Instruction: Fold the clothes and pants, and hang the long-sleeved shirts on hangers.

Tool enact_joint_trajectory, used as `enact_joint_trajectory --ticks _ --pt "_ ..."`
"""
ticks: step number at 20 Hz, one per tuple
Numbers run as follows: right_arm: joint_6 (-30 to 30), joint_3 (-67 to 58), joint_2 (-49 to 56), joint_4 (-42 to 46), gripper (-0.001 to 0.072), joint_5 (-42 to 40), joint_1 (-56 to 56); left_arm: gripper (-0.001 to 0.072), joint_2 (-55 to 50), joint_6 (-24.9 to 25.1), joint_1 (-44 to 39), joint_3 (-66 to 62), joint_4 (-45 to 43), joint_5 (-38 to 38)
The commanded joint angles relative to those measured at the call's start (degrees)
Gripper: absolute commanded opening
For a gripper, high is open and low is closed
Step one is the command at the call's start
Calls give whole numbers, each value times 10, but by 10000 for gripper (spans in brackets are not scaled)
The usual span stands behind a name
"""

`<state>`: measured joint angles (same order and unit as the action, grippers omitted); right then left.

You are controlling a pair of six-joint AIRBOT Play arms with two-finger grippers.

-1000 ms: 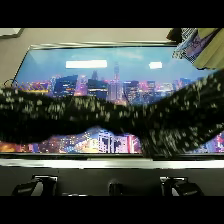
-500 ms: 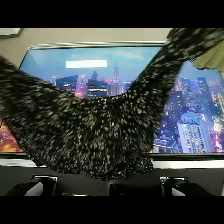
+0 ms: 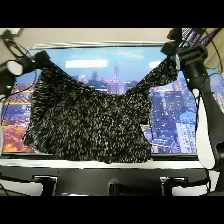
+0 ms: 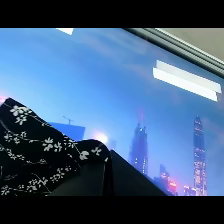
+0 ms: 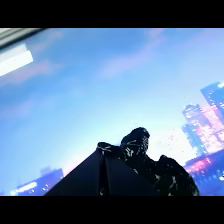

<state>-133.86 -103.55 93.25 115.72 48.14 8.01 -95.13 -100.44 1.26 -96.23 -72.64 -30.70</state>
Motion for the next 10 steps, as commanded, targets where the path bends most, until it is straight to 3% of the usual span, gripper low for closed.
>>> enact_joint_trajectory --ticks 1,2,3,4,5,6,8,10 --pt "62 0 9 0 18 78 0 19 -67 2 -17 -56 41 -13" --pt "64 0 8 0 17 95 0 22 -68 2 -14 -68 43 -42" --pt "66 0 6 -1 17 115 0 71 -64 2 -7 -79 43 -85" --pt "71 0 2 -3 17 135 0 183 -57 2 3 -88 43 -135" --pt "78 0 -2 -3 17 154 0 454 -45 2 18 -92 43 -184" --pt "94 0 -8 -3 17 170 0 617 -27 2 35 -90 43 -238" --pt "143 0 -22 -4 17 202 0 617 17 1 76 -69 23 -328" --pt "176 0 -32 -5 17 238 0 617 92 0 120 19 6 -359"
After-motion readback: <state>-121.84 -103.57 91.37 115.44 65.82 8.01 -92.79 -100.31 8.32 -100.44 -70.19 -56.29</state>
